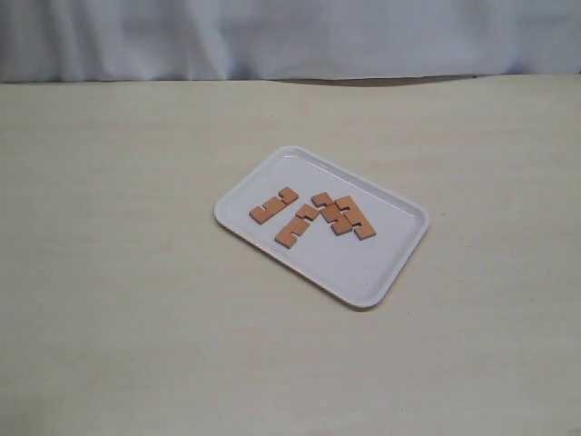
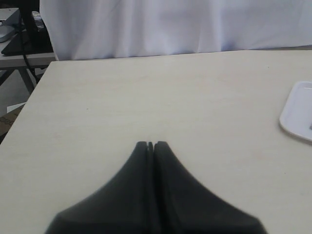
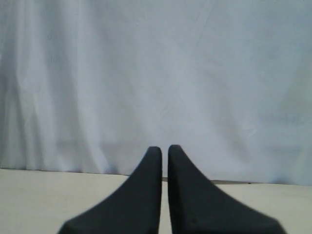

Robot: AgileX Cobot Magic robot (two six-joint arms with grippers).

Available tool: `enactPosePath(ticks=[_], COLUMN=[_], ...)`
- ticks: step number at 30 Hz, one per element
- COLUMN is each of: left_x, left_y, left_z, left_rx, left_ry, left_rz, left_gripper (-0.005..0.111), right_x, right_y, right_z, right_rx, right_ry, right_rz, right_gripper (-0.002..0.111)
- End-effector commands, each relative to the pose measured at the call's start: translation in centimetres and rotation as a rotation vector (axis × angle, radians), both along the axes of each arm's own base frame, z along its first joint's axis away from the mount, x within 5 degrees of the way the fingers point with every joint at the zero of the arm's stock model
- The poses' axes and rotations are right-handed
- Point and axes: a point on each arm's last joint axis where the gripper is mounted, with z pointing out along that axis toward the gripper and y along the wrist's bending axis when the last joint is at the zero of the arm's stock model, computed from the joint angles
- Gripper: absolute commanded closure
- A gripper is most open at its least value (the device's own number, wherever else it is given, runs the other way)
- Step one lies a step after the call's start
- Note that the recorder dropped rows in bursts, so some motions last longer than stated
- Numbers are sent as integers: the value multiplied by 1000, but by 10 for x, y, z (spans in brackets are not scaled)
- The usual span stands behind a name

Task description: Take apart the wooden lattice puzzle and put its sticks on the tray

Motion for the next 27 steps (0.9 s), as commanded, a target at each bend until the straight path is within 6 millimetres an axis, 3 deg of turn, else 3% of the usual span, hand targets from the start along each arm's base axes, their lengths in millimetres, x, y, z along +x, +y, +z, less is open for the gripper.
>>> enactPosePath(ticks=[1, 4, 9, 12, 13, 14, 27], left_x=[0, 0, 0, 0, 0, 0, 0], left_y=[0, 0, 0, 0, 0, 0, 0], left_z=[0, 0, 0, 0, 0, 0, 0], left_rx=[0, 0, 0, 0, 0, 0, -1], left_ry=[-10, -10, -10, -10, -10, -10, -7], left_rz=[-6, -6, -6, -6, -6, -6, -6], left_gripper=[107, 107, 107, 107, 107, 107, 107], right_x=[0, 7, 23, 31, 31, 31, 31], right_y=[1, 0, -2, -3, -3, -3, -2], right_z=[-1, -13, -55, -91, -93, -102, -103], right_rx=[14, 31, 36, 85, 95, 106, 110], right_ry=[-5, -23, 0, 87, 80, 180, 187], right_rz=[12, 16, 6, 6, 7, 12, 13], right_gripper=[104, 104, 104, 104, 104, 104, 104])
